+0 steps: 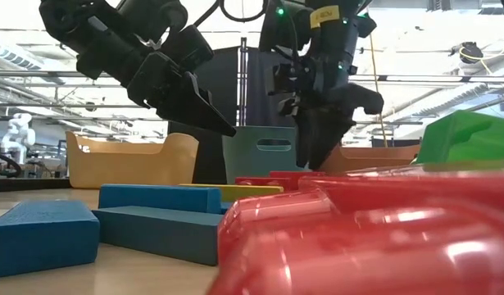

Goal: Sort blocks by size
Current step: Put the red 2 stud game piece into the blue bin

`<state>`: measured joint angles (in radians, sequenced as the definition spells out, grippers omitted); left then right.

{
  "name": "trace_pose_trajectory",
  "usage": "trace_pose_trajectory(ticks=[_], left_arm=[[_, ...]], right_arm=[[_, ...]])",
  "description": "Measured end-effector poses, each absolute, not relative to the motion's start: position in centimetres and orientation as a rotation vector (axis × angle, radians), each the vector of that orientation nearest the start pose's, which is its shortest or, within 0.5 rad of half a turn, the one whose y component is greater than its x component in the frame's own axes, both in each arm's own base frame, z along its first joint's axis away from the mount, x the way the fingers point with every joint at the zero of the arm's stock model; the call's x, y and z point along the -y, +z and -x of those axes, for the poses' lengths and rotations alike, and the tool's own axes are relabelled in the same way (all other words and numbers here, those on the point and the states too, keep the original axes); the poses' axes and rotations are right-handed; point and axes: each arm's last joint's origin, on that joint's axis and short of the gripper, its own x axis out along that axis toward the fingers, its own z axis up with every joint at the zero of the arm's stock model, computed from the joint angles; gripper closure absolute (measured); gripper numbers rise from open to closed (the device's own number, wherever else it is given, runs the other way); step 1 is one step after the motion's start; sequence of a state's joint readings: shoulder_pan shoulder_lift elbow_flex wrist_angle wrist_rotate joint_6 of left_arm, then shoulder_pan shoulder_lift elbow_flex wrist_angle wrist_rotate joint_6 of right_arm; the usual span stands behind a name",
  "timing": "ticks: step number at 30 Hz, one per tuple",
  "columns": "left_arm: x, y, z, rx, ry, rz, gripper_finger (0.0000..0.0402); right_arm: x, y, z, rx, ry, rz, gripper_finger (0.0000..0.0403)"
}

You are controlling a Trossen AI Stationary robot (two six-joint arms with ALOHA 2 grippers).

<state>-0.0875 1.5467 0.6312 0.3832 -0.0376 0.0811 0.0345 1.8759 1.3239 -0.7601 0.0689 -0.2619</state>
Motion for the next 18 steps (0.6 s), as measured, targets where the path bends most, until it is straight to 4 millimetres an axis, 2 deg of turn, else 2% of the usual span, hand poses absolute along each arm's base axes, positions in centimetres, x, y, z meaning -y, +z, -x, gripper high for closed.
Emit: trace_pose_trajectory(ticks=[7,18], left_arm=[[2.5,16.1,-29.3,-0.529,-0.070,-0.113,0.0160],[2.5,16.1,-29.3,-0.527,-0.071,-0.114,0.0160]], right_arm=[[-1.1,16.9,-36.9,-1.338,0.172,0.291,0.0251],[0.0,16.8,-37.0,-1.329,0.147,0.276,0.0299]])
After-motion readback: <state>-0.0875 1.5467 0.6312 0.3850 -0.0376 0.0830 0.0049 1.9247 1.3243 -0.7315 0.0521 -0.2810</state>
